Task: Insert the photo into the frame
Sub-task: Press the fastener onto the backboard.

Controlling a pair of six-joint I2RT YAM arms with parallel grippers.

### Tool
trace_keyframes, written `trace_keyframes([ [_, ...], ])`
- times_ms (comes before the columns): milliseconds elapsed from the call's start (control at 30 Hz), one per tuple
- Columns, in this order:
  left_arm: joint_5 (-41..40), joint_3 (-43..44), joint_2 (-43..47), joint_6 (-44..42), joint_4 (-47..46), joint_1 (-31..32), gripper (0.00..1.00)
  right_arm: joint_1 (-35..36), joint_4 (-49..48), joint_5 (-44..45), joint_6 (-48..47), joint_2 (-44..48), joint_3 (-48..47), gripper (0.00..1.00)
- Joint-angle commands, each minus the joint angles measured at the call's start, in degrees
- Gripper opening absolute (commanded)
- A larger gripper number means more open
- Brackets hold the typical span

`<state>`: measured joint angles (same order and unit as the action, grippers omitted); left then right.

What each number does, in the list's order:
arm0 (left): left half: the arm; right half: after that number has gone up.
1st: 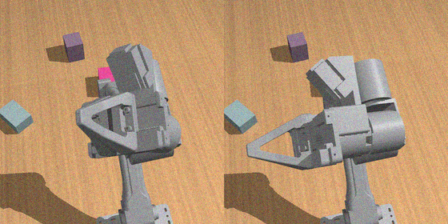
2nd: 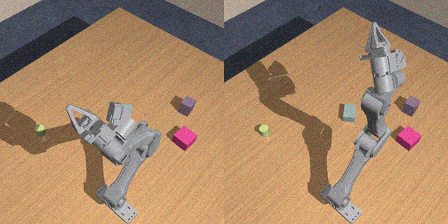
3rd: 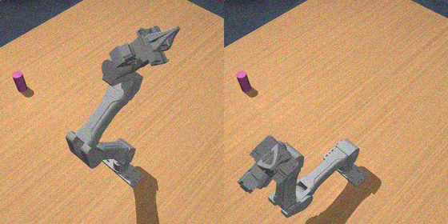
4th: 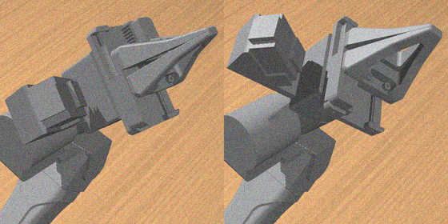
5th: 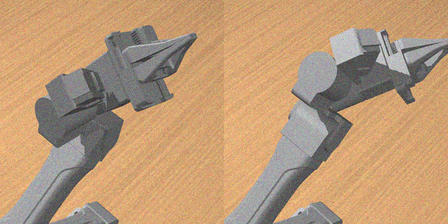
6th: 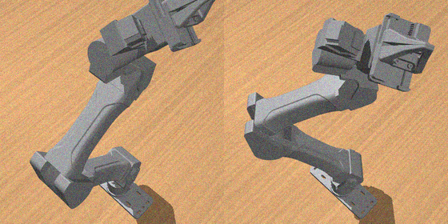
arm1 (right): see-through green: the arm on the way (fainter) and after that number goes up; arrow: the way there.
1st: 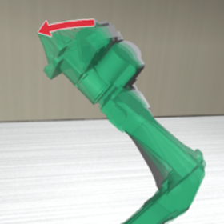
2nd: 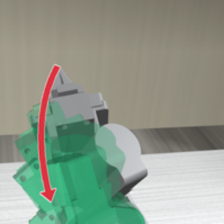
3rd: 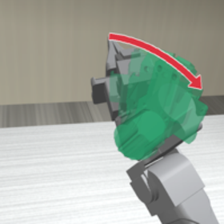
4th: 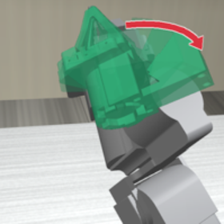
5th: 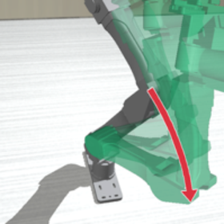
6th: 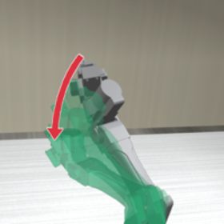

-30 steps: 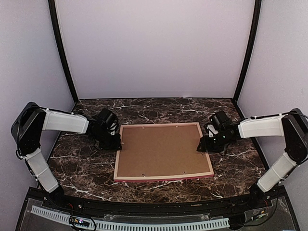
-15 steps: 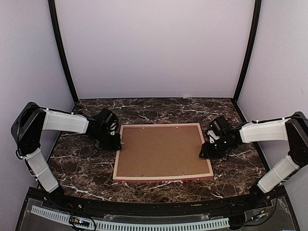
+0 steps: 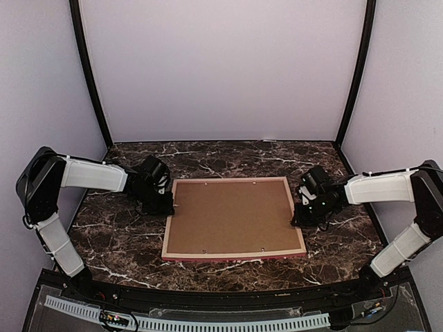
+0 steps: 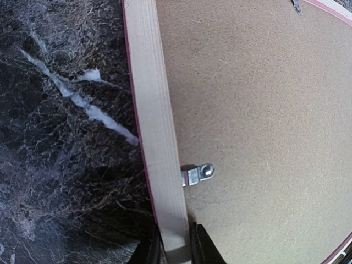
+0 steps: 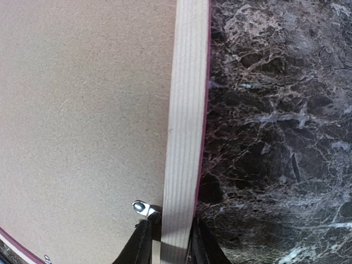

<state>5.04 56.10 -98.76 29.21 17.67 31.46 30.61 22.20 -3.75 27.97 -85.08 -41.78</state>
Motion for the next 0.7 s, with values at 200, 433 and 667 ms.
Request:
trace_keyframes([
  [200, -0.55, 0.46, 0.19, -1.28, 1.52, 0.35, 0.19, 0.11, 0.06, -0.37, -0.82, -1.50, -2.12, 0.28],
  [433, -1.34, 0.64, 0.64, -1.14, 1.75, 0.35, 0.19, -1.78, -1.69, -4.77, 0.20, 0.22, -2.06, 0.45],
  [667, -1.41, 0.44, 1.66, -0.75, 1.20, 0.35, 0.21, -2.40, -0.04, -4.65, 1.37, 2.40, 0.34, 0.50],
])
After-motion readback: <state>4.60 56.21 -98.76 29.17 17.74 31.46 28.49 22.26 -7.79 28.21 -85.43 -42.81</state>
